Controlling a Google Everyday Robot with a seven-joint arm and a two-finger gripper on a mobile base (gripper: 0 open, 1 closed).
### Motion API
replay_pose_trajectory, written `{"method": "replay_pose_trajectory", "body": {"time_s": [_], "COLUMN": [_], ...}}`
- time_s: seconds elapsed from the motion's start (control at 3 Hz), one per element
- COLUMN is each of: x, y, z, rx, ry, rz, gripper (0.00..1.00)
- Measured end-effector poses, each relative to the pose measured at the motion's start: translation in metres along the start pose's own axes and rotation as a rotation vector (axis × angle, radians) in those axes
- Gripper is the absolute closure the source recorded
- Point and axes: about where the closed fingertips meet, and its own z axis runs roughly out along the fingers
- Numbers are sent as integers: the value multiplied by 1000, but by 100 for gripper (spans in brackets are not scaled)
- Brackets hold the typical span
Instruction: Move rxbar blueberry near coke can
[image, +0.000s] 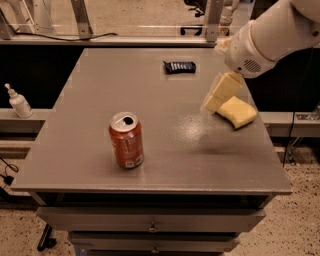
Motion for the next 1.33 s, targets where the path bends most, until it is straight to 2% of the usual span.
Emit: {"method": "replay_pose_trajectory", "body": {"time_s": [0.33,0.67,1.0,1.33], "x": [6,17,25,23], "y": [-14,-39,-68,-100], "z": [18,43,72,101], "rx": [15,42,71,109], "ry": [-49,-120,-196,-259], "rz": [37,106,175,230], "gripper": [0,0,0,0]}}
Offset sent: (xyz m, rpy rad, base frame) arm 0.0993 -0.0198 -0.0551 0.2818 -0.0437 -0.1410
